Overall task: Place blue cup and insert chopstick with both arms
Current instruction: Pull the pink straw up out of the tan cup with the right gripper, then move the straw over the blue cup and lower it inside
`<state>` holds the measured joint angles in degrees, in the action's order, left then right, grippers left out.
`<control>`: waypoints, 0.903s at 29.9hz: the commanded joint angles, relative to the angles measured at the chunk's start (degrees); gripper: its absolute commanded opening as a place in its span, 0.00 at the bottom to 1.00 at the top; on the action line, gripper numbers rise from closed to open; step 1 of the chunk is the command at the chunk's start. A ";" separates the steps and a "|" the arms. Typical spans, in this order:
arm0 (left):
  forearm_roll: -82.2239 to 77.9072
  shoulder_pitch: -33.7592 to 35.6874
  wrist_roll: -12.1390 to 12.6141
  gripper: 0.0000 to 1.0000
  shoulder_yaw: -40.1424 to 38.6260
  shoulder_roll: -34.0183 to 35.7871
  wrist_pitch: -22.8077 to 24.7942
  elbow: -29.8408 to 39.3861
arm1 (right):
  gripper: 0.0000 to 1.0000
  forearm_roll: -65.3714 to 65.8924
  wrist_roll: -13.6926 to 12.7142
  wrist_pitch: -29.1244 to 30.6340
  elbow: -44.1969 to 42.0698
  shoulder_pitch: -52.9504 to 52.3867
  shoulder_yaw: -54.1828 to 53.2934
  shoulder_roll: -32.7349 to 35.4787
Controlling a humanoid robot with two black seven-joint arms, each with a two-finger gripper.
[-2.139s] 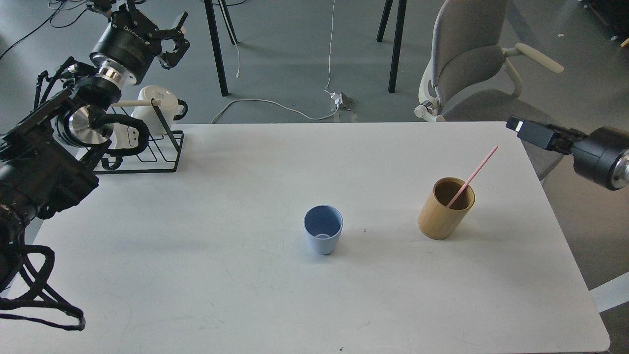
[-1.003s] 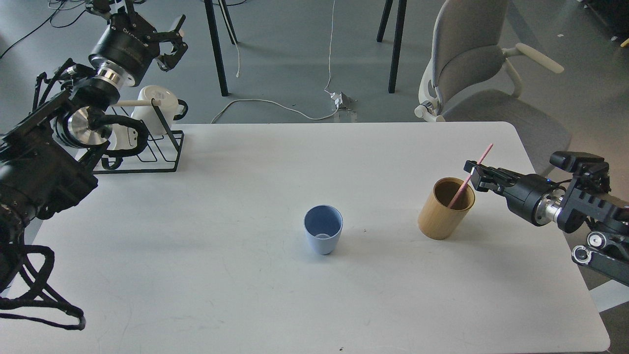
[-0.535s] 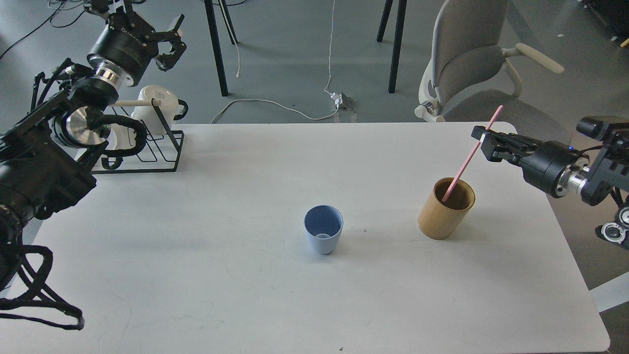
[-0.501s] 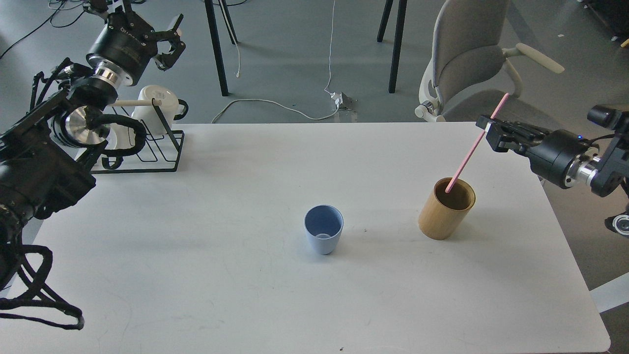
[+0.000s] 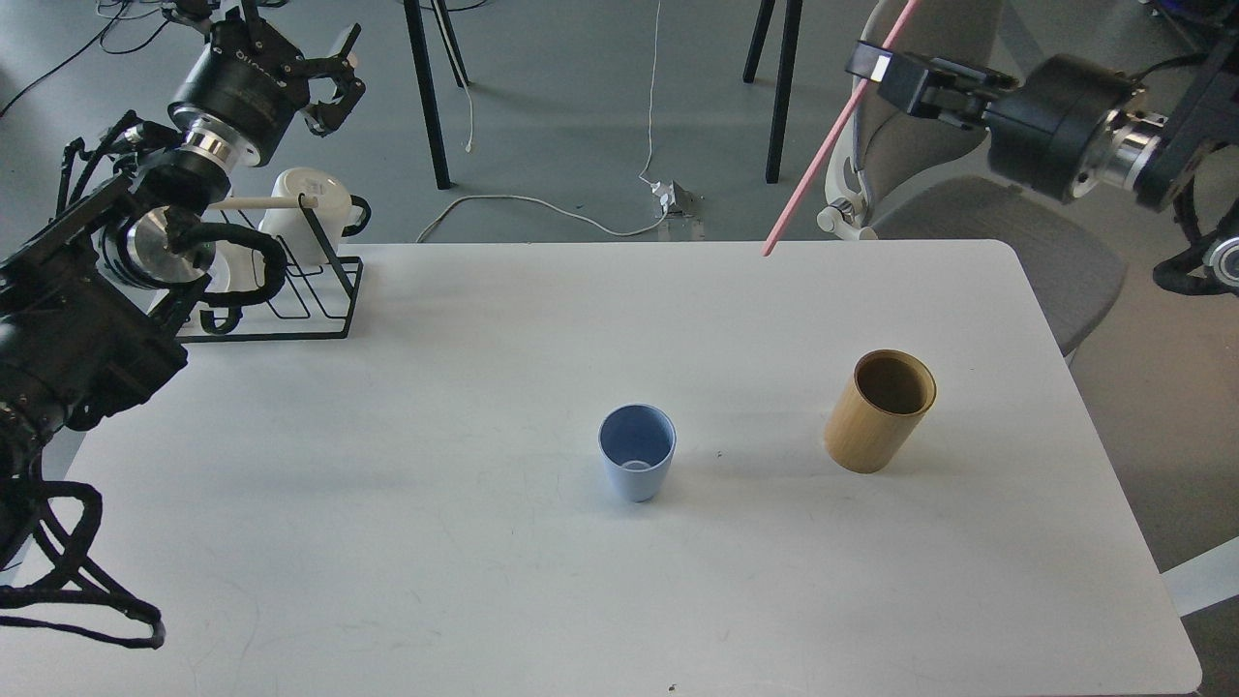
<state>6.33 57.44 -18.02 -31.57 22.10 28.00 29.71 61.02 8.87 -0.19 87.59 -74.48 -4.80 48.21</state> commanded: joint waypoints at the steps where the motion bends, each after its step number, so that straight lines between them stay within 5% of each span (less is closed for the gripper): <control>1: 0.00 0.04 0.00 0.99 -0.07 0.05 0.00 -0.01 | 0.00 -0.47 0.10 0.01 -1.98 0.03 5.75 -6.62; 15: 0.09 -0.31 -0.09 0.99 -0.07 -0.03 0.00 -0.09 | 0.00 -0.11 0.10 -0.25 -14.29 1.18 12.00 -22.35; 27: 0.00 -0.14 0.00 0.99 -0.07 0.05 0.00 -0.09 | 0.02 0.41 0.19 -0.43 -17.98 3.20 16.22 -26.67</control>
<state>6.39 57.13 -18.11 -31.64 22.15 28.00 29.61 61.27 9.05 -0.63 69.84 -71.38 10.38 21.72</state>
